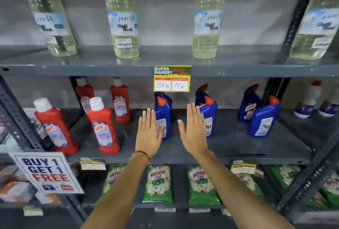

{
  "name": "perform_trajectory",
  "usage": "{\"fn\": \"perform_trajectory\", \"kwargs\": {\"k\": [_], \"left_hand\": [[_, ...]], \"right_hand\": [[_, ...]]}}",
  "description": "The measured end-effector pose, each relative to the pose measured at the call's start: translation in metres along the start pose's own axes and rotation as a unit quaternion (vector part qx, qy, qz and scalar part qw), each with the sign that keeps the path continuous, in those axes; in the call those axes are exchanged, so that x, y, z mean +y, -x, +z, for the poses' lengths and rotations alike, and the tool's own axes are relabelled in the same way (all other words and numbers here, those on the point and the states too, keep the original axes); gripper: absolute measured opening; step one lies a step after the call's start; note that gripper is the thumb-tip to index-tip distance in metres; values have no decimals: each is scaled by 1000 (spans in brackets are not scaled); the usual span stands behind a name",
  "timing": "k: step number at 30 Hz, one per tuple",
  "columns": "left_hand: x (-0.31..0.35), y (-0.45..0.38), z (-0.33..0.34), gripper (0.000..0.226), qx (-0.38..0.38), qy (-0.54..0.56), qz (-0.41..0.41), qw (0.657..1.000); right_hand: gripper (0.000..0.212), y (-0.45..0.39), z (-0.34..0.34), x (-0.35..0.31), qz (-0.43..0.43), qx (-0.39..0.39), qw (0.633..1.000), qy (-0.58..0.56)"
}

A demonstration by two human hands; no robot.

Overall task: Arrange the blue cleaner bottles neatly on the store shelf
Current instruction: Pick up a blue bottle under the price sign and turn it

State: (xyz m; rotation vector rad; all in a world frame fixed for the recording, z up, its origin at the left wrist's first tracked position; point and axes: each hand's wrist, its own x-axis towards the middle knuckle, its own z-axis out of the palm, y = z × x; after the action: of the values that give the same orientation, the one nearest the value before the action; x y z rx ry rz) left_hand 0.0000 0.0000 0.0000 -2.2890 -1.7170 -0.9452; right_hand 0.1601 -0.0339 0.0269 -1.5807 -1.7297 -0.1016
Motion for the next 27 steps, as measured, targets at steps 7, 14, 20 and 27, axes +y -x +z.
{"fn": "perform_trajectory", "kwargs": {"k": [7, 14, 20, 27], "left_hand": [[-31, -20, 52, 73, -114, 57, -98, 987], [-51, -50, 76, 110, -158, 274, -307, 898], [-67, -65, 89, 75, -171, 328, -298, 880], [-71, -67, 99, 61, -154, 422, -310, 838]], "right_hand": [[64, -34, 70, 37, 66, -184, 976, -98], [70, -64, 122, 56, 181, -271, 912, -248], [46, -74, 146, 65, 195, -270, 878, -344], [34, -76, 150, 67, 216, -278, 837, -419]]}}
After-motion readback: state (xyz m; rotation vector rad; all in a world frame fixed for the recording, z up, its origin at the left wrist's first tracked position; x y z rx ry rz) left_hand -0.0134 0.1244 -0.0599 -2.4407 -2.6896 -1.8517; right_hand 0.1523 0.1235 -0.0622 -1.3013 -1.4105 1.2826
